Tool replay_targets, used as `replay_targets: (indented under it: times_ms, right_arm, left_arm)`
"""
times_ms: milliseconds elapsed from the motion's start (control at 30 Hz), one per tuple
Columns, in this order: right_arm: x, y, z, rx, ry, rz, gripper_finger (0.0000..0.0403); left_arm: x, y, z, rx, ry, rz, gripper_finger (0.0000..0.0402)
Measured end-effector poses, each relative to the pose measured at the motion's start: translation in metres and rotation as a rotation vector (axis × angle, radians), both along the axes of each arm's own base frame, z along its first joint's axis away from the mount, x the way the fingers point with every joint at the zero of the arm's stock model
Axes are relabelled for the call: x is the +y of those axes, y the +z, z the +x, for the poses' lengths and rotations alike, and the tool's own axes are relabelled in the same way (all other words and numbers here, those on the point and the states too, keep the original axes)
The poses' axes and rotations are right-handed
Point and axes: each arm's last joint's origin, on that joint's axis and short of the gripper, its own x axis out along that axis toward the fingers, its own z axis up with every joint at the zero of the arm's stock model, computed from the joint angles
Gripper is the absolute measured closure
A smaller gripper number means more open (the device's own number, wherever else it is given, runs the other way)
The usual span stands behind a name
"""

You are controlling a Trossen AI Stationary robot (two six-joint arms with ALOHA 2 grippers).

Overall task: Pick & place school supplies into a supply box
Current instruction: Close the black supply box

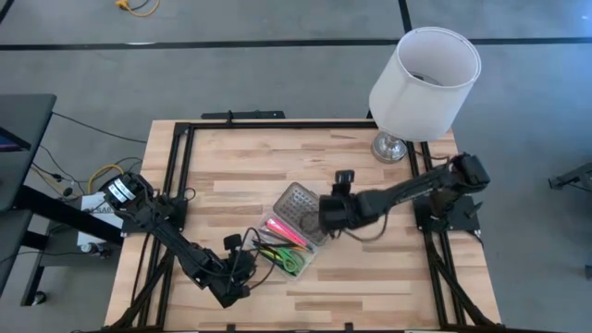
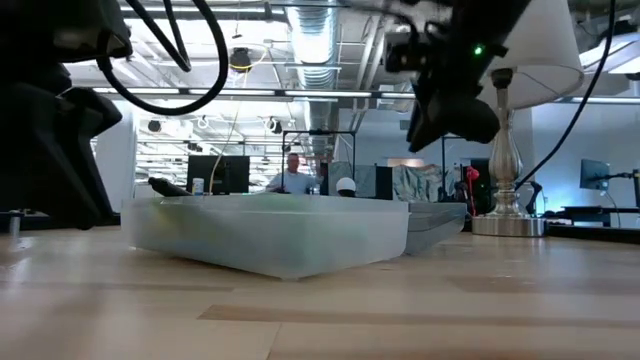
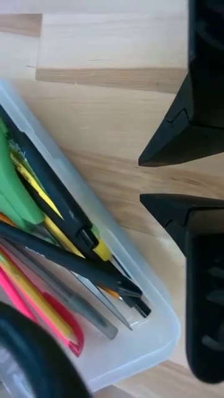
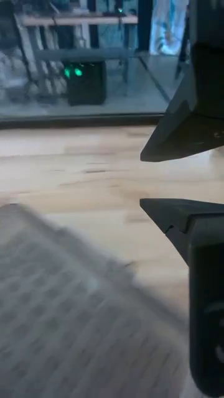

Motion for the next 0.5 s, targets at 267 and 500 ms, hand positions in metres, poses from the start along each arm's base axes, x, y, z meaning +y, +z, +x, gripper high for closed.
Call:
replay_targets:
  times_ms: [267, 500]
  right_arm:
    - [-0.050, -0.009, 0.007, 0.139, 0.005, 0.184, 0.0301]
    - [-0.079, -0.036, 0.000, 0.145, 0.005, 0.268, 0.0301]
  left_arm:
    - [0.000, 0.000, 0.000, -0.022, 0.068, -0.039, 0.0325]
    - [-0.003, 0.000, -0.004, -0.016, 0.089, -0.077, 0.0325]
